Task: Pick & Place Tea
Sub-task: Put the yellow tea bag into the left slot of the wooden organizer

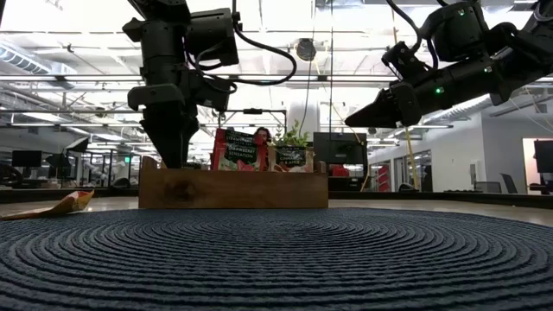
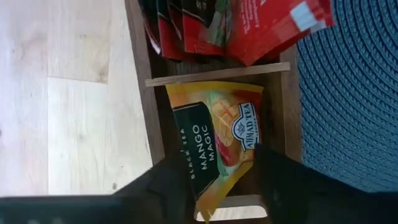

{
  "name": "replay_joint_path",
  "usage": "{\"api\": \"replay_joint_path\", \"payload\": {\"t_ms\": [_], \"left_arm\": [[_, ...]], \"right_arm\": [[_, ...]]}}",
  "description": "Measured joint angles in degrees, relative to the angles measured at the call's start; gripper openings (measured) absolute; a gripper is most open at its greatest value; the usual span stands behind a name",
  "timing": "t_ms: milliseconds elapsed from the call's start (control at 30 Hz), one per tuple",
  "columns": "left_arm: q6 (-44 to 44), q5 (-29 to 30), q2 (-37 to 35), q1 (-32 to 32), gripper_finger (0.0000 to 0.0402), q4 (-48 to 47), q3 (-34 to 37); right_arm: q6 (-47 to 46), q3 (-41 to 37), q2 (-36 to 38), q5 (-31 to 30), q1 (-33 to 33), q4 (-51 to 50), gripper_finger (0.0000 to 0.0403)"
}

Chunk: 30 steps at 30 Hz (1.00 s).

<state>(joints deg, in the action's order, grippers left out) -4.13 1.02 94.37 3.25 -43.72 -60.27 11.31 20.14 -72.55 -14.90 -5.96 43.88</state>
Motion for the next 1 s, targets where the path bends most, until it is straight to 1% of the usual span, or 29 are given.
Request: {"api": "replay_joint_path", "payload": {"t_ms": [100,233,267,300,367,433,533,600,833,1000], "left_arm": [[1.21,0.00,0.00,0.00,0.0131,0.00,-0.02],[2.10,0.06,-0.02,0.00,0.0039,0.00,-0.02],[2.12,0.12,-0.37,0.00,0.0020,-0.08,-0.02],[1.90,0.53,-0.68,0.00,0.0012,-0.09,-0.05],[0.51,2.22,-1.03,-0.22,0.0012,-0.99,-0.93],[-0.58,5.18,-2.17,-0.80,0.0008,-3.47,-1.78],[-0.78,8.52,-2.90,-1.84,0.0006,-5.36,-3.28],[-0.94,9.49,-3.49,-2.50,0.0007,-6.36,-3.21],[-2.03,10.16,-3.68,-3.39,0.0005,-8.25,-3.11],[-3.51,12.87,-3.67,-2.82,0.0007,-8.28,-2.34]], "right_arm": [[0.03,0.00,0.00,0.00,0.00,0.02,0.0167],[0.04,0.00,0.00,0.00,-0.02,0.02,0.0167],[0.04,0.00,0.00,0.00,-0.02,0.02,0.0167],[0.04,0.00,0.00,0.00,-0.04,0.02,0.0166],[0.04,0.00,0.00,-0.02,-0.07,0.04,0.0165],[0.03,0.00,0.01,-0.02,-0.07,0.13,0.0164],[-0.07,0.00,0.02,-0.04,-0.09,0.25,0.0164],[-0.09,0.00,0.02,-0.04,-0.09,0.39,0.0164],[-0.11,0.00,0.02,-0.04,-0.09,0.37,0.0162],[-0.13,0.00,0.02,-0.04,-0.09,0.35,0.0160]]}}
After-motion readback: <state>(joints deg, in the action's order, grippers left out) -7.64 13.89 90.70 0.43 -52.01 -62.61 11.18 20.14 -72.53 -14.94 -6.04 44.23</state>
